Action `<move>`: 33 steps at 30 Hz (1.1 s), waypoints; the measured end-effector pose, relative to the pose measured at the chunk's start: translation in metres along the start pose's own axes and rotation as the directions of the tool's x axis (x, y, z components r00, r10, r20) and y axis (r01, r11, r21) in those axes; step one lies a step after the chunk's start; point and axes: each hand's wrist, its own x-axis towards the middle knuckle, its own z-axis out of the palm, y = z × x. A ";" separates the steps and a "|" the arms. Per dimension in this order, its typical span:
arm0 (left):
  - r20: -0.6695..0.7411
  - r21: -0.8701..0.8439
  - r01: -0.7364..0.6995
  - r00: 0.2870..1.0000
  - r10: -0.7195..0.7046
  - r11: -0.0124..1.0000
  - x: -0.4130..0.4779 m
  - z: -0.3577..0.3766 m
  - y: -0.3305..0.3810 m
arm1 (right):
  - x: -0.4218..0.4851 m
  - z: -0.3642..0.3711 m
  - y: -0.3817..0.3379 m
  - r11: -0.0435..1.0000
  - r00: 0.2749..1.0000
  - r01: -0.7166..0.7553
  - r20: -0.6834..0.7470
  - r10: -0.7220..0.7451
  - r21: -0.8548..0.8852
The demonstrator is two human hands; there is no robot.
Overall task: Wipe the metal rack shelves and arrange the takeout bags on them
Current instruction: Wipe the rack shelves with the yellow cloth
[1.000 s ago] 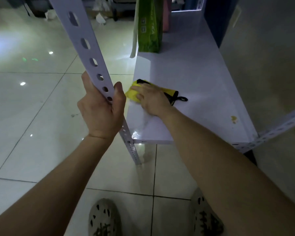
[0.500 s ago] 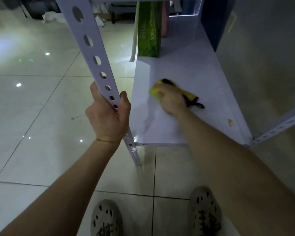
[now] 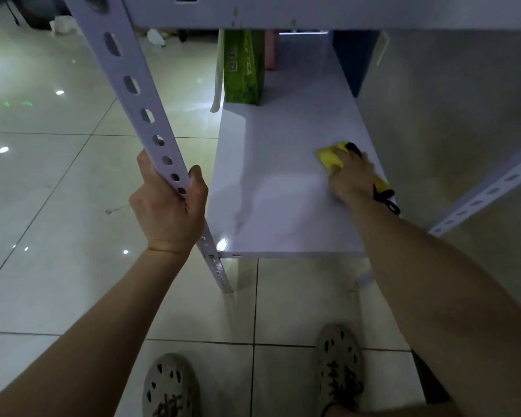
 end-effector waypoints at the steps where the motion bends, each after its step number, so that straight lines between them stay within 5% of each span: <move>1: 0.000 -0.004 0.008 1.000 -0.008 1.000 0.000 0.000 -0.001 | -0.003 -0.006 0.016 0.999 0.998 -0.047 -0.048 0.047 -0.007; 6: -0.002 -0.031 -0.007 1.000 0.007 0.999 0.000 0.000 0.003 | -0.025 0.005 -0.012 0.990 0.986 -0.141 -0.083 0.141 0.010; 9: -0.010 -0.018 0.011 1.000 -0.011 1.000 -0.001 0.001 0.002 | -0.071 0.034 -0.093 0.979 0.980 0.194 0.022 -0.195 0.065; 12: 0.019 -0.008 0.030 0.999 -0.030 1.000 -0.001 -0.001 0.002 | -0.139 0.061 -0.152 0.769 0.769 0.629 0.060 -0.637 0.110; 15: 0.064 0.003 0.044 0.997 -0.044 0.999 0.000 -0.003 0.006 | -0.167 0.060 -0.146 0.669 0.660 0.726 0.112 -0.743 0.160; 19: 0.091 0.028 0.068 0.993 -0.070 0.997 0.000 -0.005 0.008 | -0.179 0.038 -0.087 0.779 0.784 0.583 0.094 -0.614 0.230; 23: 0.097 0.054 0.084 0.991 -0.089 0.995 -0.002 -0.002 0.004 | -0.162 0.005 -0.006 0.959 0.968 0.250 -0.064 -0.243 0.132; 27: 0.073 0.022 0.083 0.994 -0.084 0.996 -0.001 -0.001 0.001 | -0.101 -0.008 0.020 0.996 0.989 -0.066 -0.129 0.073 0.063; 33: 0.044 -0.030 0.054 0.998 -0.053 0.998 -0.001 0.000 0.000 | -0.042 0.016 -0.030 1.000 1.000 0.016 -0.021 -0.016 0.015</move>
